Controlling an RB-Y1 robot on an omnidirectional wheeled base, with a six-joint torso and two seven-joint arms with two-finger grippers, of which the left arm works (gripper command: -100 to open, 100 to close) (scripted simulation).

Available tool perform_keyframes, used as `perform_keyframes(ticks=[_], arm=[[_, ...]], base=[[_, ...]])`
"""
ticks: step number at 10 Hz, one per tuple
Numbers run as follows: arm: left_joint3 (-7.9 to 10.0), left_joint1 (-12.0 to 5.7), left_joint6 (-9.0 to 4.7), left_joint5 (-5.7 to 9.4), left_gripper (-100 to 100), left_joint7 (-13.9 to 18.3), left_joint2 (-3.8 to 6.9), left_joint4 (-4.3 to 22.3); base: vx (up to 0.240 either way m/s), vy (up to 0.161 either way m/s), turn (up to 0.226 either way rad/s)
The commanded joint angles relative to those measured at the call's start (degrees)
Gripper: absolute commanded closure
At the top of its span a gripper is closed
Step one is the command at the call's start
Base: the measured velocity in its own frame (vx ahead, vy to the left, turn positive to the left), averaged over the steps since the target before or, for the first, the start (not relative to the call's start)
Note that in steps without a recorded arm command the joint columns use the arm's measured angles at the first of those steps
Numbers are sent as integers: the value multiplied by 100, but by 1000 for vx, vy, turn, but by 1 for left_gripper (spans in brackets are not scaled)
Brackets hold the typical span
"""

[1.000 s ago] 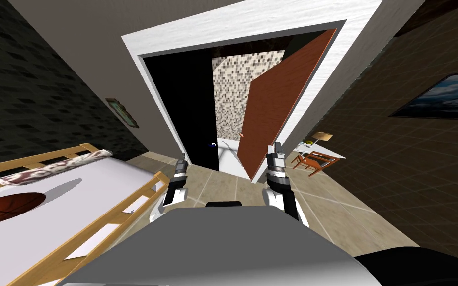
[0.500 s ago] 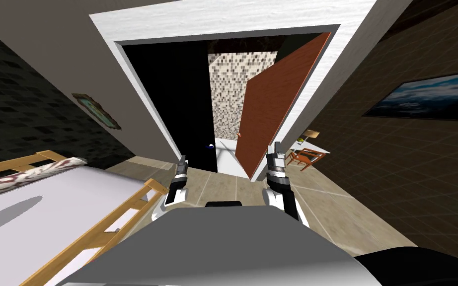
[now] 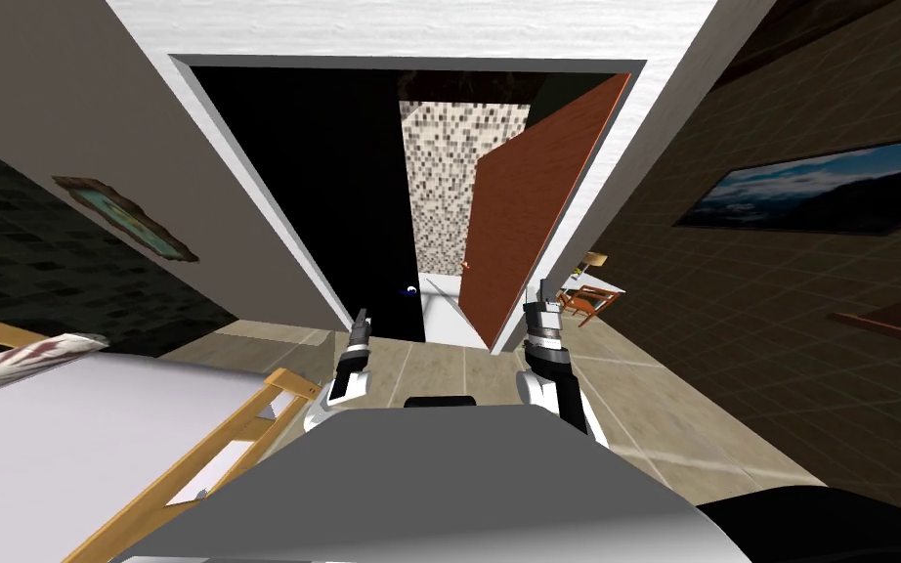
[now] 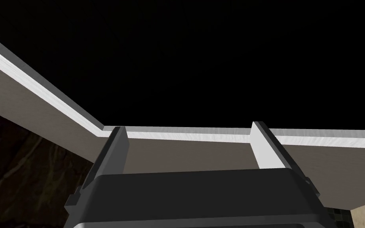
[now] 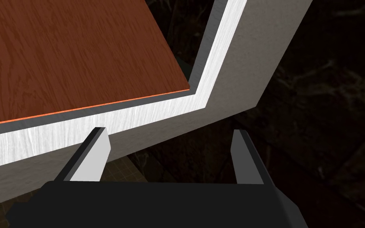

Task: Push the door open

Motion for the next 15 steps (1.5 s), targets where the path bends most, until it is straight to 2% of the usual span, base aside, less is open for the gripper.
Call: perform_keyframes(ticks=[1, 4, 5, 9, 10, 15], arm=[[62, -132, -60, -31, -100, 5, -30, 286], [190, -367, -182, -77, -100, 47, -51, 808], [190, -367, -182, -77, -100, 47, -51, 862], [353, -664, -335, -136, -100, 101, -99, 1577], [353, -664, -335, -136, -100, 101, -99, 1577], [538, -1003, -510, -203, -100, 162, -183, 2393]], base=[[42, 92, -221], [52, 108, -193], [20, 77, -82], [26, 84, -175], [35, 89, -66], [27, 91, -162]])
